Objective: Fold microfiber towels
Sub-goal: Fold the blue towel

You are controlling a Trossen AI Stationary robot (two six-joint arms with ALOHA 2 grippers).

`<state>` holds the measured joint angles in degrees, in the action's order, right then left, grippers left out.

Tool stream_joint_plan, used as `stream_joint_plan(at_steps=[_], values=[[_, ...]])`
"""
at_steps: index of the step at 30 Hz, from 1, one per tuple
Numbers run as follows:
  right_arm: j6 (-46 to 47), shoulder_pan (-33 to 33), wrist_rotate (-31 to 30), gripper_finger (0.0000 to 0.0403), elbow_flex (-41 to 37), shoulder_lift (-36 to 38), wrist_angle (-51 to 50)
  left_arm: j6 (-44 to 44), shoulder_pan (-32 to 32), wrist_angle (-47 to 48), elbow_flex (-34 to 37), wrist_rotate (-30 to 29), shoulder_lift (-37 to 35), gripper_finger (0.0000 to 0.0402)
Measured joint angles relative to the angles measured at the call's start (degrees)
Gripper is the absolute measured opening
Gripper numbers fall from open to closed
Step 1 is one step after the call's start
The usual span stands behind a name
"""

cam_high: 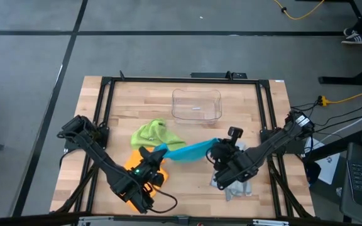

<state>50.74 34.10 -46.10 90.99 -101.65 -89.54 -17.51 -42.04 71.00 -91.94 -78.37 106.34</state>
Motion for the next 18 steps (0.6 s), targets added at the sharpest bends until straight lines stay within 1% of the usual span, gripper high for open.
stream_joint_plan(at_steps=[6, 8, 9, 12, 14, 15, 18], values=[[4.09, 0.04, 0.29, 0.0000, -5.22, 0.02, 1.77, -0.09, 2.71, -1.82, 0.00, 6.24, 0.00, 0.0003], [6.05, 0.29, -0.61, 0.0000, -6.56, 0.02, 1.76, -0.08, 3.69, -1.96, 0.00, 6.56, 0.00, 0.0001], [6.94, 0.40, -2.05, 0.0000, -7.27, 0.02, 1.64, -0.09, 4.19, -1.93, 0.00, 5.27, 0.00, 0.0001], [8.73, 0.81, -7.79, 0.0000, -7.97, 0.04, -0.48, -1.60, 5.13, -1.91, 0.00, -4.37, 0.00, 0.0001], [4.55, 0.86, -10.58, 0.0000, -7.65, 0.49, -0.44, -1.50, 5.46, -2.13, 0.00, -10.36, 0.00, 0.0001], [2.19, 0.85, -11.25, 0.0000, -6.83, 0.66, -0.47, -0.43, 5.67, -2.18, 0.00, -11.38, 0.00, 0.0001], [-3.23, 0.50, -14.74, 0.0000, -4.34, 1.79, -0.50, 5.74, 6.35, -2.13, 0.09, -11.04, -1.14, 0.0001]])
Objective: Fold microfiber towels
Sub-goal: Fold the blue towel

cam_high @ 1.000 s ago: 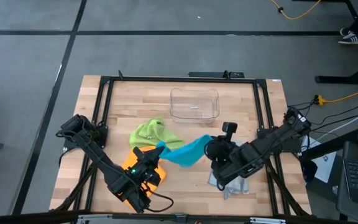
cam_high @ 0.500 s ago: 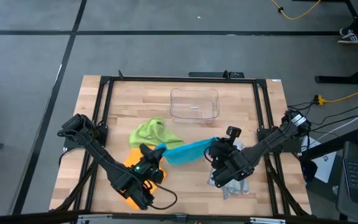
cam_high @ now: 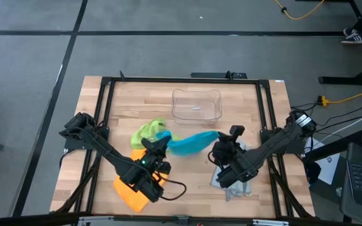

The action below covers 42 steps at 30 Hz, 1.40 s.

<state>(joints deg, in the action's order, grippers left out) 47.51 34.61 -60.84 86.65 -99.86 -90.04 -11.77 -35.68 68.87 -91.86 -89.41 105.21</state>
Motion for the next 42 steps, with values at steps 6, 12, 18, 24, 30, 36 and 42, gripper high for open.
stream_joint_plan(at_steps=[6, 12, 18, 24, 30, 36, 42], values=[[-4.08, -2.28, -3.66, 0.0000, 1.86, 3.37, 0.02, -1.82, 2.72, -0.07, -0.13, 0.84, -2.68, 0.0001], [-2.99, -3.32, 4.33, 0.0000, 1.84, 4.29, 0.03, -6.46, 4.12, 0.14, -0.11, 15.05, -3.45, 0.0001], [-2.32, -2.13, 15.88, 0.0000, -2.10, 4.29, 0.96, -18.07, 4.67, 0.98, -0.09, 35.29, -3.39, 0.0000], [0.26, 1.50, 28.31, 0.0000, -7.11, 4.31, 10.00, -28.44, 2.92, 0.35, -0.09, 46.06, -3.36, 0.0000], [-0.02, 5.29, 34.48, 0.0000, -12.59, 4.29, 30.58, -39.04, 0.99, -4.97, -0.03, 48.64, -1.18, 0.0000], [2.78, 6.85, 44.62, 0.0000, -19.55, 4.22, 41.20, -45.12, -1.48, -9.27, -0.02, 57.51, 4.93, 0.0000], [1.88, 6.82, 49.66, 0.0000, -22.80, 4.22, 45.71, -47.94, -4.60, -13.34, 0.00, 57.73, 9.95, 0.0000]])
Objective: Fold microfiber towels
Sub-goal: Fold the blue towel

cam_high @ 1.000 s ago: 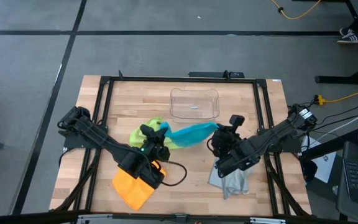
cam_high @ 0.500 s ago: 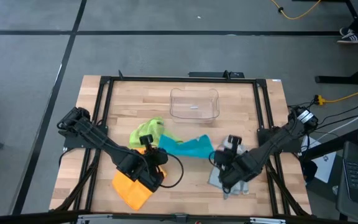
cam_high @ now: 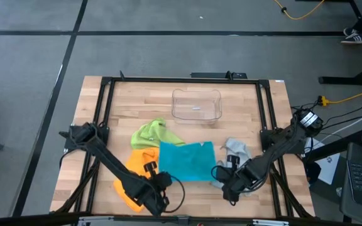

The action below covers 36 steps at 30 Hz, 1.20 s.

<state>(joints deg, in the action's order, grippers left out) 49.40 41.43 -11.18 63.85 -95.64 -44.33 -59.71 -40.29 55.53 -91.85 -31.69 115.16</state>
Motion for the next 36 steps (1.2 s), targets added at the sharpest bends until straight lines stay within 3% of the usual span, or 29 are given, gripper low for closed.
stream_joint_plan(at_steps=[5, 13, 24, 30, 36], values=[[-2.97, -1.67, -1.08, 0.0000, -0.26, 0.00, -0.04, 0.28, 0.08, 2.25, -0.02, -2.82, -0.05, 0.0000], [-5.06, -7.66, -13.82, 0.0000, -0.28, 0.00, -2.95, 1.37, 3.80, 9.84, -0.02, -5.31, -0.20, 0.0000], [-10.68, -16.59, -17.56, 0.0002, -2.93, 0.00, -3.10, 2.71, 11.53, 16.68, 1.44, -4.99, -0.03, 0.0000], [-11.93, -19.60, -17.75, 0.0037, -4.08, 0.00, -3.35, 5.98, 15.83, 17.98, 4.37, -3.74, -0.02, 0.0003], [-12.45, -19.78, -17.72, 0.0089, -4.06, 0.00, -3.07, 4.82, 17.96, 17.89, 5.31, -1.09, -0.02, 0.0037]])
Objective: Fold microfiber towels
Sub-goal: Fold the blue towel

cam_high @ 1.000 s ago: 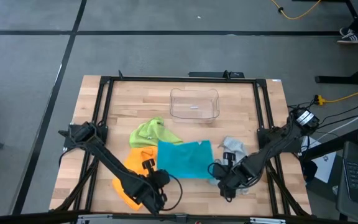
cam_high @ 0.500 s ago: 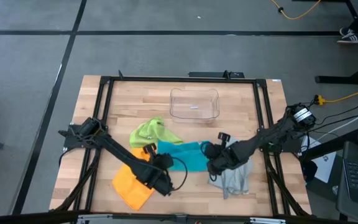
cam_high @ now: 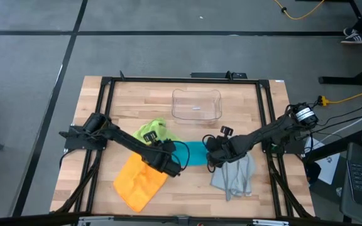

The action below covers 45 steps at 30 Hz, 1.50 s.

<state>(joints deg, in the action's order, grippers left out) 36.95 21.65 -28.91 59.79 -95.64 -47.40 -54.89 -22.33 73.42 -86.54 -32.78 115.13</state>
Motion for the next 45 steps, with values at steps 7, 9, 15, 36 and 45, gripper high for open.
stream_joint_plan(at_steps=[7, 9, 15, 36, 45], values=[[0.00, 0.00, 0.00, 0.0130, 0.00, 0.00, 0.00, 6.07, 1.81, -0.03, 0.00, -0.55, -0.11, 0.0084], [0.00, 0.00, 0.00, 0.0134, 0.00, 0.00, 0.00, 7.87, 2.95, 0.01, 0.00, -0.68, -0.11, 0.0093], [0.00, 0.00, 0.07, 0.0135, 0.00, 0.00, -0.02, 9.04, 6.55, 0.18, 0.00, -1.18, -0.13, 0.0107], [0.40, 0.29, 0.57, 0.0135, 0.00, 0.00, 2.98, 7.13, 9.32, -0.02, 0.00, -1.59, -0.17, 0.0150], [0.20, 0.33, 0.13, 0.0136, -0.09, 0.00, 11.09, 9.39, 8.89, 4.83, -0.84, -0.01, -0.26, 0.0154]])
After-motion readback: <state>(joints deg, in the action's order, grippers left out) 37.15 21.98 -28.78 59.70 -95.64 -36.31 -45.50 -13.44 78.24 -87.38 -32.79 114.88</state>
